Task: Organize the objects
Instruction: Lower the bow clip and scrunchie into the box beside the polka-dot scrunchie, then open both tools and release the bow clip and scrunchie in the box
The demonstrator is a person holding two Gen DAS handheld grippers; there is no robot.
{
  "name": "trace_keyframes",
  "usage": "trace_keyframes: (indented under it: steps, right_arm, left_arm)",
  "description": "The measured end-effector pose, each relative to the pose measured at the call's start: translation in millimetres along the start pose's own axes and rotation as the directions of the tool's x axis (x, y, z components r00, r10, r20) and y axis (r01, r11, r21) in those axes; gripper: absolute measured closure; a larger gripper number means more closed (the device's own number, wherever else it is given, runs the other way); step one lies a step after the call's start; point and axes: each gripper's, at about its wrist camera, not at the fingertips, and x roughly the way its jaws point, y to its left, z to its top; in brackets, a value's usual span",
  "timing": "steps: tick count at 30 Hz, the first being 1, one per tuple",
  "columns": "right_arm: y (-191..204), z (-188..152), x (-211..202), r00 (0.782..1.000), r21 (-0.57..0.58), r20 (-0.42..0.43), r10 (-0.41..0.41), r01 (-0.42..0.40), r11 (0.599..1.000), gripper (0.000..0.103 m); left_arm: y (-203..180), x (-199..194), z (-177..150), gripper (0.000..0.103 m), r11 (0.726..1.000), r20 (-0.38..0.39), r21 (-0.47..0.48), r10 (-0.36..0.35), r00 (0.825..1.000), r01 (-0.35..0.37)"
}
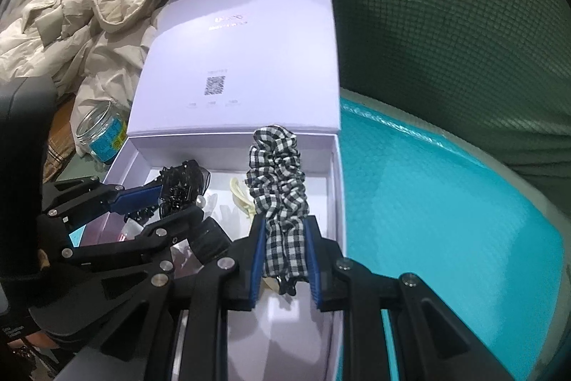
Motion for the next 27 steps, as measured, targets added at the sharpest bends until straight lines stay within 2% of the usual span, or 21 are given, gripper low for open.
trace_keyframes:
  steps: [4,7,17,27]
  right_arm:
    - [10,0,7,1.000,-0.032,0.014,0.009,-0.009,0.999,0.082]
    - [11,1,9,0.998,-0.016,0.024,0.055,-0.055,0.998,0.082]
    - [9,3,18,0.997,-0.006,0.043,0.067,-0.067,0.998,0.082]
    - [7,2,25,0.997,0.000,0.021,0.069,-0.069,0.998,0.081]
  left_arm:
    - [6,9,-4,0.069,1.000,-0.020,-0.019,-0.001,1.000,0.001]
    - [10,16,-7,0.069,0.999,-0.049,-0.040,-0.008,0.999,0.006]
    - [5,24,-8,0.069,0.999,-0.076,-0.048,0.000,0.997,-0.004]
    - [-5,32,-8,0.069,0.999,-0.098,-0.046,0.014,0.995,-0.018]
